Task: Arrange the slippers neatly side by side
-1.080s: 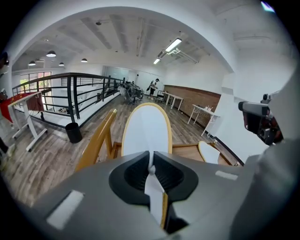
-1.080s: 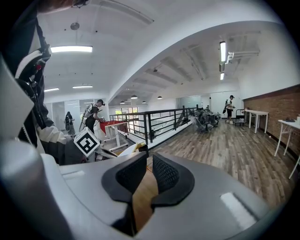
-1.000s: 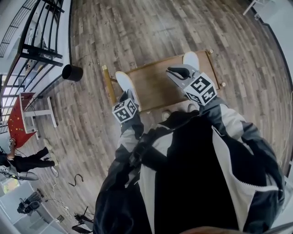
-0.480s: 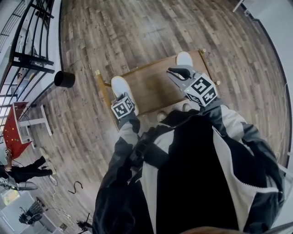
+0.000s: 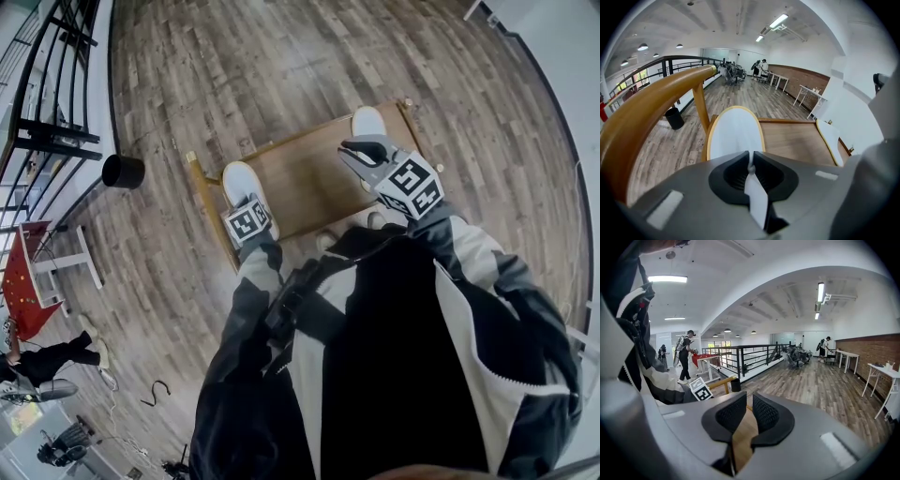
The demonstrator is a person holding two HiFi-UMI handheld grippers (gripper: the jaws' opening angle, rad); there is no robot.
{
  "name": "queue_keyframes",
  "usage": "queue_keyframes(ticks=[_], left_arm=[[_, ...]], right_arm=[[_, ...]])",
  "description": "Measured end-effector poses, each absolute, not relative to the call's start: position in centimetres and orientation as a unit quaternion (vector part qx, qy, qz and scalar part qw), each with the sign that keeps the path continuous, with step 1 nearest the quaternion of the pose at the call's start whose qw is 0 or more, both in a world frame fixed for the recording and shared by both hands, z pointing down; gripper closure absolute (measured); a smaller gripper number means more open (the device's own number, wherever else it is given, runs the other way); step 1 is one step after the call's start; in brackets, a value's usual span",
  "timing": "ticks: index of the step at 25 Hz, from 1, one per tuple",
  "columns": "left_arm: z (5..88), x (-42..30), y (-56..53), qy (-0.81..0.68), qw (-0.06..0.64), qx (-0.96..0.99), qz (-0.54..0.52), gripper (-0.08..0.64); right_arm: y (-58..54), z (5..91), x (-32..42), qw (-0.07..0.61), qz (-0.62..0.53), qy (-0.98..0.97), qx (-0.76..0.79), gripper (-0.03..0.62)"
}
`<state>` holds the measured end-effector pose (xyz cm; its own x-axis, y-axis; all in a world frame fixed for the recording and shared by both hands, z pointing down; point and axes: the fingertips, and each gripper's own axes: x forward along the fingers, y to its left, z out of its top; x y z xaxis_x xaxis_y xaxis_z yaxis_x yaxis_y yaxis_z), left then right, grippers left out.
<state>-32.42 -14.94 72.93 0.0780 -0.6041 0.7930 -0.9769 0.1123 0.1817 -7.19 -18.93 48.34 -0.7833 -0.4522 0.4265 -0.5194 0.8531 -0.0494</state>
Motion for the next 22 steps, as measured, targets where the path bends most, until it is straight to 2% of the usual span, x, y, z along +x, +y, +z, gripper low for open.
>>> queue_keyframes(ticks=[5, 7, 11, 16, 20, 22], left_arm=[[73.3, -32.1, -15.1, -0.629, 0.395, 0.623, 0.245, 0.51], [73.4, -31.9, -15.1, -0.627, 0.396, 0.623, 0.25, 0.407], [73.3, -31.9, -15.2, -0.626, 0.391, 0.625, 0.253, 0.348], [72.5, -31.5, -15.4, -0.629, 0.382, 0.625, 0.261, 0.344], [70.8, -30.9, -16.2, -0.641, 0.364, 0.632, 0.238, 0.379], [68.9, -30.2, -17.0, -0.644, 0.346, 0.647, 0.218, 0.419]], right_arm=[[-19.2, 48.3, -7.2, 0.205, 0.084, -0.941, 0.256, 0.548], [-19.2, 48.4, -7.2, 0.205, 0.084, -0.942, 0.254, 0.548], [-19.1, 48.5, -7.5, 0.204, 0.085, -0.943, 0.249, 0.548], [-19.3, 48.2, -8.0, 0.2, 0.083, -0.946, 0.242, 0.548], [-19.4, 48.2, -8.4, 0.197, 0.08, -0.949, 0.233, 0.548], [-19.5, 48.1, -8.6, 0.194, 0.08, -0.95, 0.231, 0.548]])
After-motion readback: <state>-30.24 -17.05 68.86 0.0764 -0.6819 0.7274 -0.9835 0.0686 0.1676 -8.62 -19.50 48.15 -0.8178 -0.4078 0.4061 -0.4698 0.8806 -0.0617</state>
